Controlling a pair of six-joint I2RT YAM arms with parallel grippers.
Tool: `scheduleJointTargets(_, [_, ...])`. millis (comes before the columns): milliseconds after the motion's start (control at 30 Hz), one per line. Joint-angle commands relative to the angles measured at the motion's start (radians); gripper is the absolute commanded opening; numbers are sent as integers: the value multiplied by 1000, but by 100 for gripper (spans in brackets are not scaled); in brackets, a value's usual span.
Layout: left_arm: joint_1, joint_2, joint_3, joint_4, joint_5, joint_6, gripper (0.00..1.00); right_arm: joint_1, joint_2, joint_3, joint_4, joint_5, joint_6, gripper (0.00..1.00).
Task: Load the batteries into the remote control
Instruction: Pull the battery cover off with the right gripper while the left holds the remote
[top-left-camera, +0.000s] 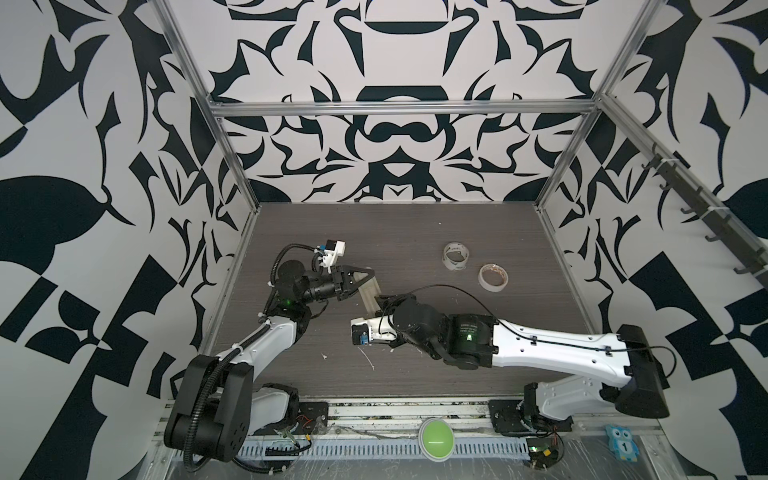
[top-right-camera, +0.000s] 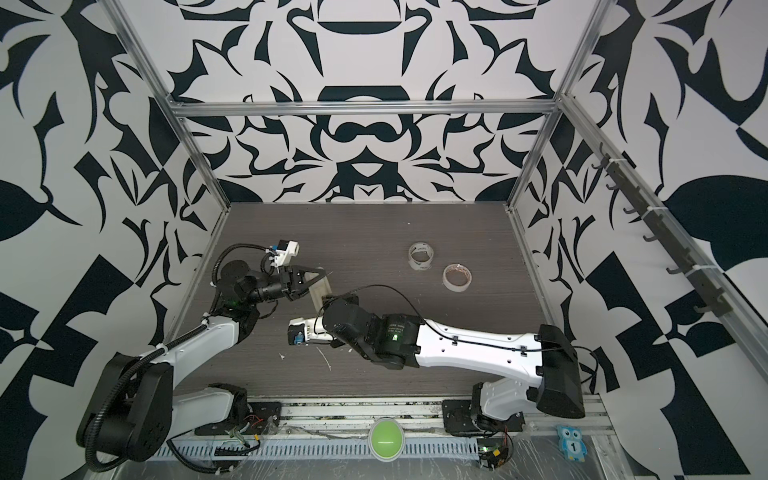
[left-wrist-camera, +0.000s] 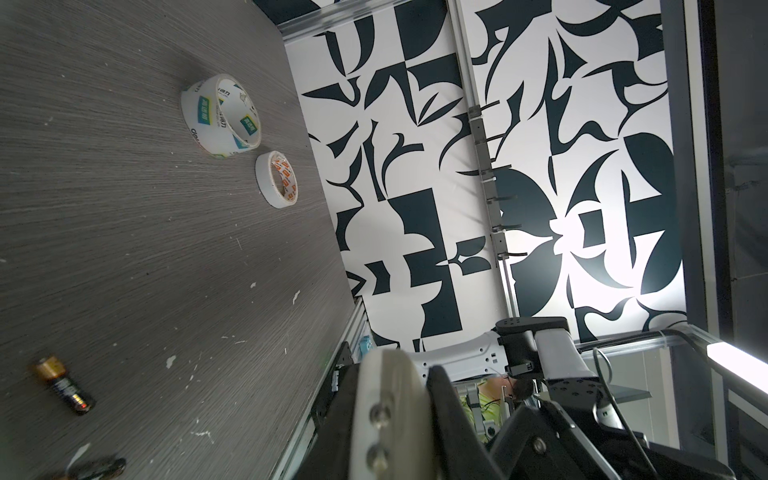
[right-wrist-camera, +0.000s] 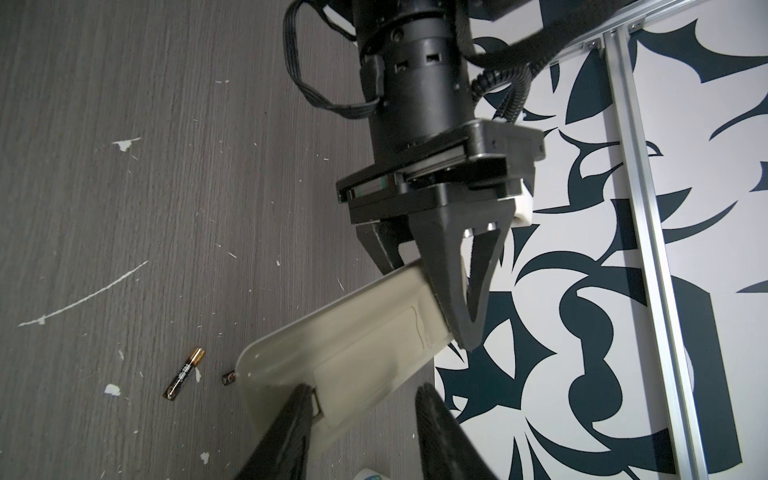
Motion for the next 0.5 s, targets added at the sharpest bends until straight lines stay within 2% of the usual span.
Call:
scheduleJointTargets(0, [-28, -12, 5, 47, 121, -42, 0, -20, -18, -5, 145, 83, -9, 44])
scheduleJointTargets(467, [-27, -12, 5, 30, 118, -34, 0, -13, -50, -27, 191, 74, -11, 43])
